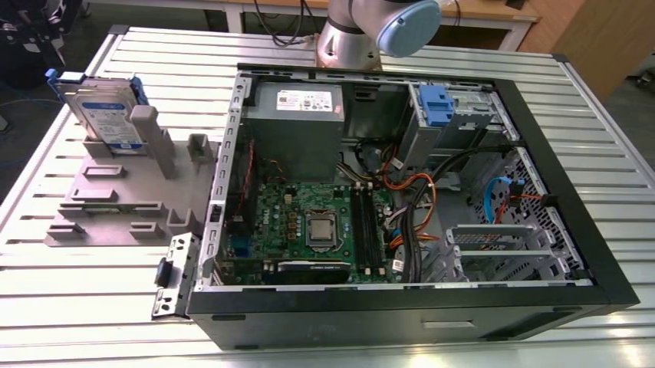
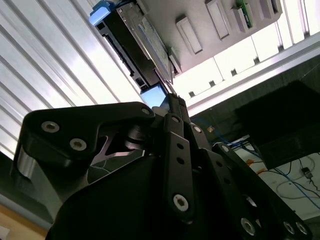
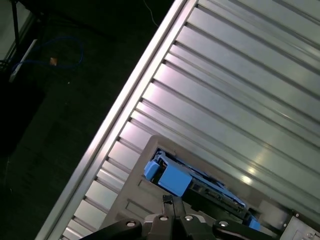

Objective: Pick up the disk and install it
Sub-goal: 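Pick up the disk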

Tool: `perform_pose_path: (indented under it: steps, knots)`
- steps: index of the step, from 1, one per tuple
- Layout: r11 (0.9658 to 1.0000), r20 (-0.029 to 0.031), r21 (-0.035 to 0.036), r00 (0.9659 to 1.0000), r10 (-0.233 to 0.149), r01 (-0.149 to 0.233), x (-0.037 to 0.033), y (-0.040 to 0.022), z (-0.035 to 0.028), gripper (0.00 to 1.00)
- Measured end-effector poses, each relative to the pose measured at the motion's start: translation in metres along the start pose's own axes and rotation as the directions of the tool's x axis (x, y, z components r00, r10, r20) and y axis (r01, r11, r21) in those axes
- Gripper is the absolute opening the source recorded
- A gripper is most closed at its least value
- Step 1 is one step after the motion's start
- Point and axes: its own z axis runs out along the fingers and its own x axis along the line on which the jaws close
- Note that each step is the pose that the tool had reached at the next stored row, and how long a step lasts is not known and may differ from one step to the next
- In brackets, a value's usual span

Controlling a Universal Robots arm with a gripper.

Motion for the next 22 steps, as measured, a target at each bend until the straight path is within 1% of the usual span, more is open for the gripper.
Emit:
perform_pose_path:
  steps: [4, 9, 22]
  knots:
    - [0.9995, -0.0011, 0.0006, 0.9995, -0.033, 0.033, 0.0, 0.0, 0.0001, 0.11]
    - [0.9982, -0.0022, 0.0009, 0.9982, -0.059, 0.059, 0.0, 0.0, 0.0, 0.11]
    - [0.998, -0.0023, 0.0009, 0.998, -0.063, 0.063, 0.0, 0.0, 0.0, 0.11]
